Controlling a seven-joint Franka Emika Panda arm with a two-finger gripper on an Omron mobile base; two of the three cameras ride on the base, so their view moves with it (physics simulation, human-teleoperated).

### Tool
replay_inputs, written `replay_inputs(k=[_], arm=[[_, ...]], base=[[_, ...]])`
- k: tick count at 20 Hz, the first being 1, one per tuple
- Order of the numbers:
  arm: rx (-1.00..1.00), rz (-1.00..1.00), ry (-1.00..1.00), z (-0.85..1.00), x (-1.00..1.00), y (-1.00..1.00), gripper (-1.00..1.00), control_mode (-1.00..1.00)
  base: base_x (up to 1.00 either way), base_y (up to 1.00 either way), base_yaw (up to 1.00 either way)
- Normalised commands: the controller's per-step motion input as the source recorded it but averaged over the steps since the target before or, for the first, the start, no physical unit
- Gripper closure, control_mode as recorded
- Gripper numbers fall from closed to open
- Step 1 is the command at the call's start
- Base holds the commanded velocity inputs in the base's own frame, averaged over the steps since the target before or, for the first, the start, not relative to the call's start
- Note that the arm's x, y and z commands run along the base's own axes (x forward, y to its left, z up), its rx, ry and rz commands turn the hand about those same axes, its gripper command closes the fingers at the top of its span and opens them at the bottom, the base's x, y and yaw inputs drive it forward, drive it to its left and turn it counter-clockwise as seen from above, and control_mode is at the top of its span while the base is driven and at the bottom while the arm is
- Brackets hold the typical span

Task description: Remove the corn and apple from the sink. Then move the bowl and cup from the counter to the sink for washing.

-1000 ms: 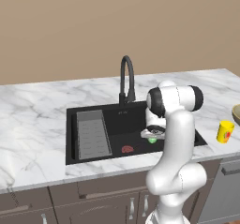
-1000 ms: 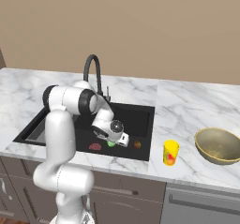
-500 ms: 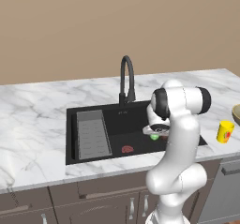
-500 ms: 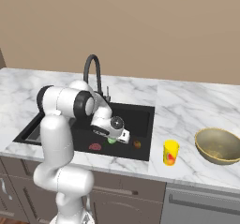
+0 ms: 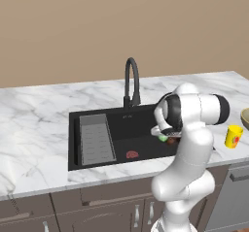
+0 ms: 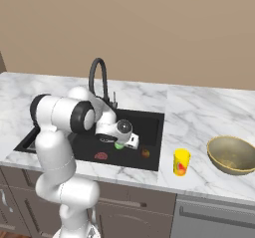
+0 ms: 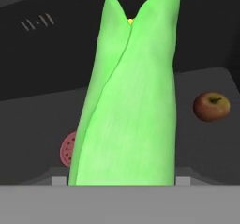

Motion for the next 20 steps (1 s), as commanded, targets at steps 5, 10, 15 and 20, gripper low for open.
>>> replay_inputs(k=[5,10,15,20], arm=[[0.02,0.00,0.00,0.42,-0.11,-0.08,1.00,-1.00],[0.03,0.00,0.00,0.41,-0.12,-0.09,1.00,-1.00],[0.03,0.00,0.00,0.43,-0.15,-0.10,1.00,-1.00],[0.01,0.00,0.00,0.43,-0.14,-0.10,1.00,-1.00]], base=[[0.00,0.00,0.00],[0.00,0.00,0.00],[0.00,0.00,0.00],[0.00,0.00,0.00]])
